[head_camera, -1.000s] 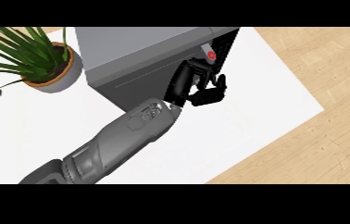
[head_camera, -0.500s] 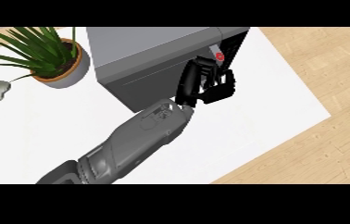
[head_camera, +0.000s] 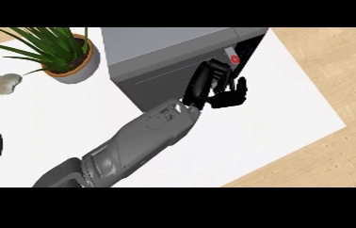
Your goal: Pick up the milk, place it into the microwave and close the microwave
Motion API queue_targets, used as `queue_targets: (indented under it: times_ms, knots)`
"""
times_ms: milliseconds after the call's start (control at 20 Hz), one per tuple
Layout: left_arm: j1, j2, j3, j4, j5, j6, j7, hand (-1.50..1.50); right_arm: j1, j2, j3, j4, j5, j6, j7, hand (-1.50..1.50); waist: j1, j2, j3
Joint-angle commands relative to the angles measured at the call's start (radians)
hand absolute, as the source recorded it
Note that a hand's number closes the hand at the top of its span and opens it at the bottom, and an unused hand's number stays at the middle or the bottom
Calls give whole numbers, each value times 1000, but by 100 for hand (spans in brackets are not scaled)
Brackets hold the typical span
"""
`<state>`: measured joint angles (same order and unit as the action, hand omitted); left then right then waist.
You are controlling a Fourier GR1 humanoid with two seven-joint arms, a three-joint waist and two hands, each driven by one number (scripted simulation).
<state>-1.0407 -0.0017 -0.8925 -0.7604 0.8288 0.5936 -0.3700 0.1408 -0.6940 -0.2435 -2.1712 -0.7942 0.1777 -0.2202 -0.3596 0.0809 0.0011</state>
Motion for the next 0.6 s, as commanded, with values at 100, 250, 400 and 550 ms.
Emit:
queue_targets:
  times_ms: [100,250,400,550]
  knots:
    - [14,79,69,164,36,10,-4,-150,15,0,-38,-17,-21,-18,9,-150,57,10,-3]
    - [15,84,65,170,56,-3,-11,-150,31,-9,-61,-34,-28,-26,24,-150,66,1,-5]
    - [24,92,53,177,65,-28,-25,-150,44,1,-62,-56,-36,-33,26,-150,81,3,-4]
    - [22,89,39,184,73,-49,-34,-150,50,-3,-73,-72,-50,-31,34,-150,89,4,-4]
